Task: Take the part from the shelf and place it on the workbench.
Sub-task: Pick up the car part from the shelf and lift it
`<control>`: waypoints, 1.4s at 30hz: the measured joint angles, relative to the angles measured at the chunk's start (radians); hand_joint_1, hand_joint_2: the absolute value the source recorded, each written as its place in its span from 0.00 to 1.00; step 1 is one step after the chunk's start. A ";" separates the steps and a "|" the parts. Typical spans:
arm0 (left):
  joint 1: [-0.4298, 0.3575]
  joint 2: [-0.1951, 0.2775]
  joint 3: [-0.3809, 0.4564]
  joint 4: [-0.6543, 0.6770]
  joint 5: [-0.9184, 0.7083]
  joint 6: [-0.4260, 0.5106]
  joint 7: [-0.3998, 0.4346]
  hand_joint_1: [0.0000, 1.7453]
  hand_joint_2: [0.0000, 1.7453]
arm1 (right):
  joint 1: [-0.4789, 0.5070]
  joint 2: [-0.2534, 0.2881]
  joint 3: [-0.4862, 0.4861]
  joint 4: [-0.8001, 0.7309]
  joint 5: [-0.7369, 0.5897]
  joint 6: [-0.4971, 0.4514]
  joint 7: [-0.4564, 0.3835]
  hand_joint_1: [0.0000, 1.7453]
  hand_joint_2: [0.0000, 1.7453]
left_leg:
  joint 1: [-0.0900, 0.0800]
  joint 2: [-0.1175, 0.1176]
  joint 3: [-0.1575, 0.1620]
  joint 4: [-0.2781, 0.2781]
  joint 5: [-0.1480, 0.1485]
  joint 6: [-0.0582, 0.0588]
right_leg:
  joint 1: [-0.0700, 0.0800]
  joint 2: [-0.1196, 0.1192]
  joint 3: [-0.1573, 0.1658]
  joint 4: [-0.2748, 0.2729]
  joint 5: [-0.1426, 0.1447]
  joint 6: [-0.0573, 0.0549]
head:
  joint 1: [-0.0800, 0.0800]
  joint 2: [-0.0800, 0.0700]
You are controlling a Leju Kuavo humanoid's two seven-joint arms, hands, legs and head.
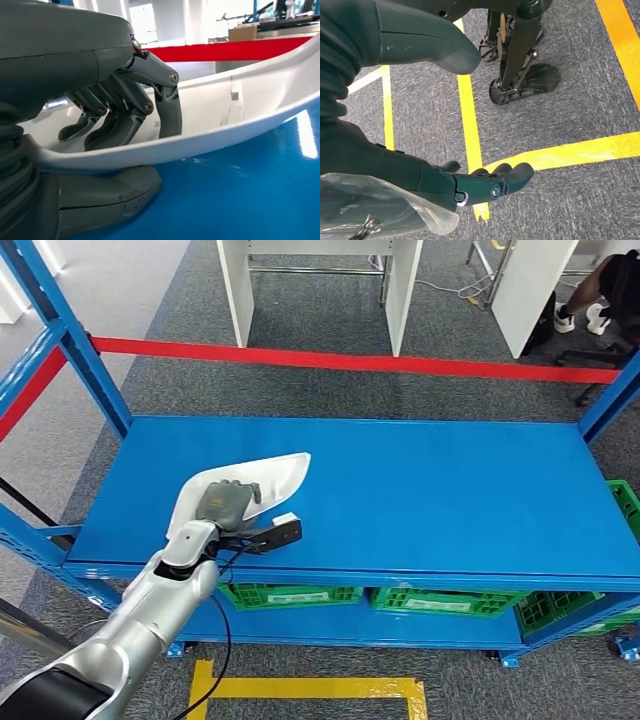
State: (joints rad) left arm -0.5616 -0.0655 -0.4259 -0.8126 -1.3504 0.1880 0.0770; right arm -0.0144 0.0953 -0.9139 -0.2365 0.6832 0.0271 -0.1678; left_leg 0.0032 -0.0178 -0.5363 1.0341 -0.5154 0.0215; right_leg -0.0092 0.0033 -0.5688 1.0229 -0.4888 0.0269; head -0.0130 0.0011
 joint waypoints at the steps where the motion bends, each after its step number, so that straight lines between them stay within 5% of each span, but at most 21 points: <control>1: 0.004 0.000 0.003 -0.005 0.020 0.003 -0.019 1.00 1.00 | 0.000 0.000 -0.002 0.000 0.003 0.000 -0.001 0.00 1.00 | 0.000 0.000 0.000 0.000 0.000 0.000 | 0.000 0.000 0.000 0.000 0.000 0.000 | 0.000 0.000; 11: 0.155 0.000 0.073 -0.267 0.536 -0.034 -0.374 1.00 1.00 | 0.001 0.007 -0.029 0.000 0.018 -0.002 -0.020 0.00 1.00 | -0.004 0.000 -0.002 0.003 -0.003 0.003 | -0.003 0.001 -0.001 -0.002 0.001 0.003 | 0.000 0.000; 16: 0.273 0.006 0.113 -0.481 0.679 -0.032 -0.432 1.00 1.00 | 0.002 0.013 -0.042 0.000 0.028 -0.003 -0.031 0.00 1.00 | -0.006 0.004 0.007 -0.022 0.010 0.021 | -0.009 0.001 -0.007 0.000 -0.004 0.014 | 0.000 0.000; 18: 0.299 0.008 0.125 -0.533 0.701 -0.027 -0.447 1.00 1.00 | 0.002 0.014 -0.044 0.000 0.028 -0.002 -0.034 0.00 1.00 | -0.001 0.007 0.016 -0.042 0.022 0.031 | -0.010 -0.001 -0.043 0.069 -0.045 0.015 | 0.002 0.000; 21: 0.331 0.010 0.136 -0.576 0.711 -0.025 -0.455 1.00 1.00 | 0.002 0.015 -0.048 0.000 0.029 -0.002 -0.034 0.00 1.00 | -0.002 0.008 0.017 -0.043 0.024 0.033 | -0.012 -0.002 -0.130 0.242 -0.107 0.019 | 0.004 0.000; 23: 0.351 0.011 0.141 -0.597 0.726 -0.022 -0.468 1.00 1.00 | 0.003 0.015 -0.050 0.000 0.030 -0.003 -0.036 0.00 1.00 | 0.000 0.008 0.018 -0.040 0.021 0.028 | -0.016 -0.002 -0.132 0.232 -0.072 0.024 | 0.004 0.000; 26: 0.382 0.011 0.155 -0.643 0.768 -0.003 -0.506 1.00 1.00 | 0.000 0.017 -0.055 0.001 0.033 -0.003 -0.042 0.00 1.00 | 0.004 0.008 0.014 -0.023 0.006 0.007 | -0.022 -0.001 -0.051 0.067 0.012 0.029 | 0.006 0.000; 31: 0.461 0.010 0.185 -0.736 0.838 0.026 -0.570 1.00 1.00 | 0.003 0.022 -0.066 0.003 0.045 -0.014 -0.041 0.00 1.00 | -0.001 0.007 -0.001 0.009 -0.014 -0.016 | -0.023 0.007 -0.033 0.032 0.002 0.001 | 0.005 0.000; 33: 0.487 0.011 0.197 -0.767 0.859 0.030 -0.587 1.00 1.00 | 0.003 0.024 -0.066 0.004 0.051 -0.017 -0.038 0.00 1.00 | 0.001 0.009 -0.025 0.071 -0.067 -0.025 | -0.024 0.003 -0.040 0.030 0.007 -0.012 | 0.000 0.000; 35: 0.509 0.011 0.210 -0.790 0.879 0.033 -0.601 1.00 1.00 | 0.003 0.024 -0.067 0.004 0.060 -0.013 -0.039 0.00 1.00 | 0.002 0.010 -0.071 0.195 -0.140 -0.030 | -0.019 -0.001 -0.050 0.030 0.015 -0.023 | -0.004 0.000; 37: 0.532 0.011 0.224 -0.805 0.896 0.033 -0.613 1.00 1.00 | 0.004 0.024 -0.067 0.004 0.067 -0.001 -0.044 0.00 1.00 | 0.002 0.010 -0.090 0.267 -0.162 -0.028 | -0.013 -0.004 -0.061 0.030 0.023 -0.029 | -0.004 0.000; 38: 0.541 0.011 0.230 -0.811 0.902 0.033 -0.616 1.00 1.00 | 0.004 0.024 -0.067 0.004 0.068 0.006 -0.047 0.00 1.00 | 0.001 0.010 -0.074 0.249 -0.145 -0.023 | -0.010 -0.005 -0.066 0.030 0.028 -0.031 | -0.005 0.000; 40: 0.551 0.011 0.238 -0.822 0.907 0.033 -0.620 1.00 1.00 | 0.004 0.024 -0.067 0.004 0.070 0.014 -0.051 0.00 1.00 | -0.004 0.010 -0.001 0.126 -0.083 -0.007 | -0.005 -0.005 -0.076 0.030 0.039 -0.031 | -0.005 0.000; 42: 0.554 0.011 0.242 -0.834 0.909 0.033 -0.621 1.00 1.00 | 0.004 0.025 -0.067 0.004 0.071 0.017 -0.052 0.00 1.00 | -0.011 0.012 0.064 0.009 -0.052 0.006 | -0.004 -0.006 -0.081 0.028 0.051 -0.024 | -0.005 0.000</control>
State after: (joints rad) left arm -0.0079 -0.0546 -0.1836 -1.6470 -0.4415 0.2214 -0.5443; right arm -0.0107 0.1205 -0.9810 -0.2325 0.7538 0.0438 -0.2194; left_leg -0.0082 -0.0061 -0.4726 1.0431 -0.5675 0.0280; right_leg -0.0129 -0.0028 -0.6497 1.0508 -0.4379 0.0028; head -0.0175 0.0011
